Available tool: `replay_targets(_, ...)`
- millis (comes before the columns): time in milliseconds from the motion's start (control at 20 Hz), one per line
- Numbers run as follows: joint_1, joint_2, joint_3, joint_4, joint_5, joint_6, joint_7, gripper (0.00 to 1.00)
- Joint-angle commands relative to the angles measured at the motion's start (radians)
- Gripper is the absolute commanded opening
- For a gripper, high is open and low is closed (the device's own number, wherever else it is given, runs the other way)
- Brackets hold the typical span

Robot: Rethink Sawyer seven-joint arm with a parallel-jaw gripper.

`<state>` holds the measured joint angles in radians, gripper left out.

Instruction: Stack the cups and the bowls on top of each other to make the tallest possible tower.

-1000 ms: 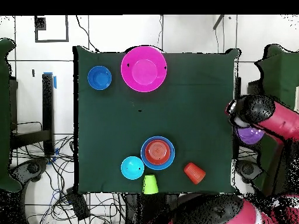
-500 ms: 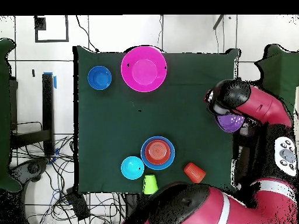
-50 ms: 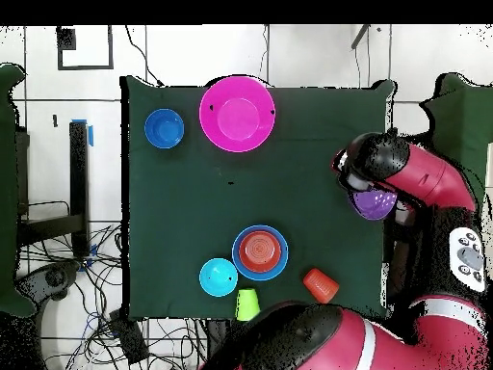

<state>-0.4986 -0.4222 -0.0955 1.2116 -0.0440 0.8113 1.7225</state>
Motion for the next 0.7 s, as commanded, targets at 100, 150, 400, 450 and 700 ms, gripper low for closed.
replay_targets(100,0.041,-0.049,0.046,0.161,0.017,-0.063,0.152,0.00)
replay_targets(150,0.044,-0.067,0.042,0.183,0.024,-0.064,0.158,0.00)
replay_targets(400,0.064,-0.109,0.021,0.249,0.036,-0.107,0.186,0.00)
replay_targets(450,0.068,-0.109,0.019,0.256,0.038,-0.115,0.193,0.00)
replay_targets(700,0.080,-0.100,0.010,0.268,0.047,-0.157,0.212,0.00)
